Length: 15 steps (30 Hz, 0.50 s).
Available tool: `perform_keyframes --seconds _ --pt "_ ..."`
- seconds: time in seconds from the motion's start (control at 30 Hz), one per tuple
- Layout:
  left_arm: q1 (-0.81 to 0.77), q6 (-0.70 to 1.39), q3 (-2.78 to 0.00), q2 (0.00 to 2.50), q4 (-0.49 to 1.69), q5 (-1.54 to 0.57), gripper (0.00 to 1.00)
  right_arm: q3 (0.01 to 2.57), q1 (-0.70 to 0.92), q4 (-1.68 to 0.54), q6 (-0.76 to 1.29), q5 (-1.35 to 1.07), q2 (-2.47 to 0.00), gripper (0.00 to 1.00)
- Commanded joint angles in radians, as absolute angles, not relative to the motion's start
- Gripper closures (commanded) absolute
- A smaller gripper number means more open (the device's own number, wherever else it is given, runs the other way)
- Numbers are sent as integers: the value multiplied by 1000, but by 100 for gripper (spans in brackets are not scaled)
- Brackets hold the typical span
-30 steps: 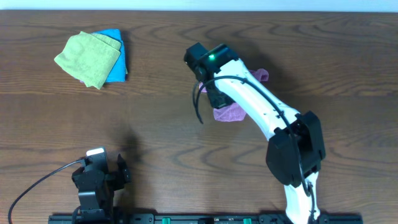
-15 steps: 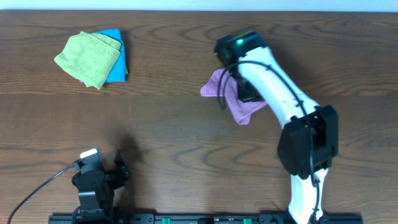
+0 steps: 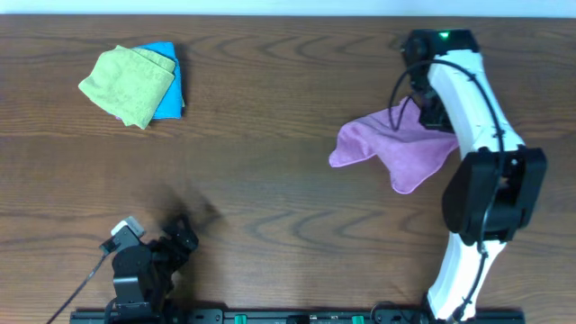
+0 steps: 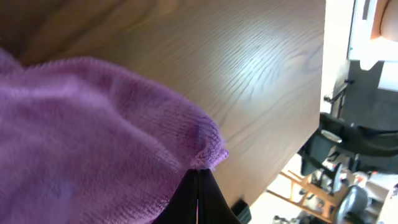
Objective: Fold the cloth
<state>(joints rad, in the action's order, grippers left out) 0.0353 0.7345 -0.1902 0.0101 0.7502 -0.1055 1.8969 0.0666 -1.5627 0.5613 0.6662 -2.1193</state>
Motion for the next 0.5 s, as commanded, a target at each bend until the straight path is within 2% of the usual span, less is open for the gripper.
perform_keyframes --seconds 0.0,0.2,0.3,0.4,0.47 --pt "30 886 -172 4 752 -226 5 1900 0 -1536 583 758 -2096 99" --pt "30 902 -173 4 751 -312 5 1900 -85 -1507 631 962 -2096 98" --pt "30 902 -174 4 751 -334 5 1900 -117 -1512 659 945 -2096 69" --pt "30 902 -174 4 751 -334 5 1900 -128 -1515 656 862 -2091 27" --pt "30 901 -174 4 751 -334 5 1900 -122 -1512 648 831 -2080 19"
